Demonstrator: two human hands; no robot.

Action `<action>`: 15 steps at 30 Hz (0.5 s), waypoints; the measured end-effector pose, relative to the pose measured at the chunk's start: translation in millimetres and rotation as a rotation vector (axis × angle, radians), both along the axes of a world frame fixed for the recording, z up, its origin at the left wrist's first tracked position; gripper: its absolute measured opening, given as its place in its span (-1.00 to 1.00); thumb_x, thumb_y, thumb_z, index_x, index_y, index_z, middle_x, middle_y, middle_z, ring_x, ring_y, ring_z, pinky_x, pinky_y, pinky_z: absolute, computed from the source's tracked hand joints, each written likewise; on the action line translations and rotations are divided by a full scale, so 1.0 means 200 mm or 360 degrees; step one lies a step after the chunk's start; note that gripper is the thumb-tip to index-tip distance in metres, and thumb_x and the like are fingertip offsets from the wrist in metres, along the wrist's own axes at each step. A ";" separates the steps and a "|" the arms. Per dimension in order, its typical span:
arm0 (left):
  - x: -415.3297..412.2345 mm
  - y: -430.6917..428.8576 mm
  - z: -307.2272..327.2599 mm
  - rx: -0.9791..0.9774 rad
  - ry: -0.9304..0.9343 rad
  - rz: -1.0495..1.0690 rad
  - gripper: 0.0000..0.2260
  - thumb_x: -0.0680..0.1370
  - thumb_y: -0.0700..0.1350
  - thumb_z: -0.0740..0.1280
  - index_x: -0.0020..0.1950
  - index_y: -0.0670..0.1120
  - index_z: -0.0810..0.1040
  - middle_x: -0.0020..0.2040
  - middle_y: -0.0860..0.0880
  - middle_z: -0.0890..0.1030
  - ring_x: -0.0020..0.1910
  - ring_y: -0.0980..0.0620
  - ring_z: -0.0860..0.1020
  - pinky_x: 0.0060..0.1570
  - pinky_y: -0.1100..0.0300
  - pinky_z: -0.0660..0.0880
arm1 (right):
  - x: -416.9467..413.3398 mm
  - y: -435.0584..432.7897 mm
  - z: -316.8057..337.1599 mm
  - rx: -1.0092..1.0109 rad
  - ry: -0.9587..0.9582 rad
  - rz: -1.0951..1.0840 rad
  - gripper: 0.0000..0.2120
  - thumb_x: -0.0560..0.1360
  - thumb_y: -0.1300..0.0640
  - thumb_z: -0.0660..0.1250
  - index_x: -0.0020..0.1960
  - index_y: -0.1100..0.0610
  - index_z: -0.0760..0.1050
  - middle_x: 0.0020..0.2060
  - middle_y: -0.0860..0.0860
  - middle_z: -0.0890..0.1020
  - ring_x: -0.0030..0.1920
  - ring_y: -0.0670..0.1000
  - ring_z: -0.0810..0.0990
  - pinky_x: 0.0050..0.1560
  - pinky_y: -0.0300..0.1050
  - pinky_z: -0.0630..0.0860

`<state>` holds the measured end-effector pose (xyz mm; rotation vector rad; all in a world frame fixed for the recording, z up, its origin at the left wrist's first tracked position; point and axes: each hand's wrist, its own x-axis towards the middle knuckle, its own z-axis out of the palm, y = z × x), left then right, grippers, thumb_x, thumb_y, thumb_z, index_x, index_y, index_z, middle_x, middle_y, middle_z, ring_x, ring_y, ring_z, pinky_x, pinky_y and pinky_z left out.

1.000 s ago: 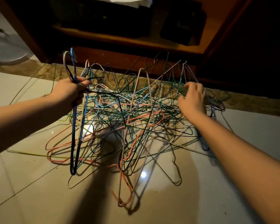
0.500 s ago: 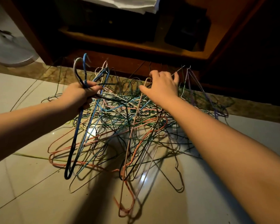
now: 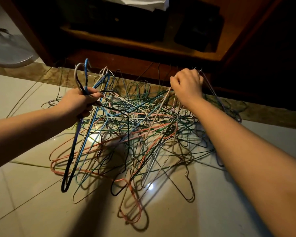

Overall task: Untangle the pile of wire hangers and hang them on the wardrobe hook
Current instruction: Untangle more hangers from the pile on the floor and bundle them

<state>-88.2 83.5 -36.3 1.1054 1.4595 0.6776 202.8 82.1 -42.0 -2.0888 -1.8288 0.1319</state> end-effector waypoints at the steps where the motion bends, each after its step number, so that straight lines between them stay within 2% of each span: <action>1: 0.00 0.00 0.00 -0.0003 0.0008 -0.0010 -0.93 0.57 -0.21 0.25 -0.02 -0.12 0.52 -0.25 -0.09 0.49 -0.45 0.12 0.28 -0.62 0.40 0.23 | 0.00 0.01 0.01 -0.0002 0.0058 -0.0003 -0.74 0.56 -0.01 0.15 -0.14 0.14 0.48 0.02 0.06 0.51 0.15 0.09 0.35 0.11 -0.04 0.22; 3: 0.01 0.01 0.00 -0.0003 0.0046 -0.0031 -0.91 0.57 -0.21 0.25 0.04 -0.15 0.51 -0.24 -0.10 0.49 -0.44 0.11 0.28 -0.61 0.40 0.23 | 0.03 0.02 0.03 0.0025 0.0195 -0.0052 -0.80 0.52 -0.01 0.20 -0.17 0.11 0.42 -0.06 0.03 0.45 0.07 0.05 0.34 0.01 -0.08 0.24; 6: -0.05 0.02 -0.03 0.0002 0.0107 0.0005 -0.89 0.57 -0.22 0.24 0.08 -0.17 0.49 -0.24 -0.12 0.50 -0.46 0.10 0.29 -0.63 0.39 0.22 | 0.12 0.04 0.09 0.0037 0.0537 -0.0319 -0.83 0.52 0.03 0.22 -0.20 0.07 0.33 -0.22 -0.03 0.37 -0.09 0.00 0.34 -0.16 -0.14 0.21; 9: -0.12 0.02 -0.05 -0.0014 0.0153 0.0048 -0.90 0.57 -0.22 0.25 0.07 -0.16 0.49 -0.23 -0.14 0.51 -0.52 0.13 0.30 -0.65 0.40 0.22 | 0.19 0.02 0.09 -0.0074 0.0648 -0.0399 -0.85 0.55 0.04 0.19 -0.11 0.11 0.35 -0.34 -0.09 0.34 -0.16 -0.01 0.37 -0.21 -0.15 0.22; 11: -0.12 0.02 -0.06 -0.0014 0.0167 0.0042 -0.90 0.57 -0.22 0.25 0.07 -0.16 0.49 -0.24 -0.14 0.51 -0.47 0.09 0.28 -0.65 0.40 0.23 | 0.17 0.01 0.07 -0.0113 0.0674 -0.0360 -0.85 0.57 0.04 0.17 -0.06 0.13 0.37 -0.32 -0.06 0.36 -0.17 0.00 0.37 -0.21 -0.14 0.22; 15: -0.08 0.02 -0.01 0.0075 0.0169 0.0022 -0.91 0.58 -0.21 0.23 -0.07 -0.08 0.50 -0.24 -0.12 0.51 -0.43 0.08 0.29 -0.60 0.39 0.25 | 0.13 0.02 0.07 -0.0078 0.0582 -0.0438 -0.76 0.61 0.06 0.06 0.12 0.18 0.39 -0.14 0.03 0.45 -0.17 0.02 0.40 -0.27 -0.10 0.25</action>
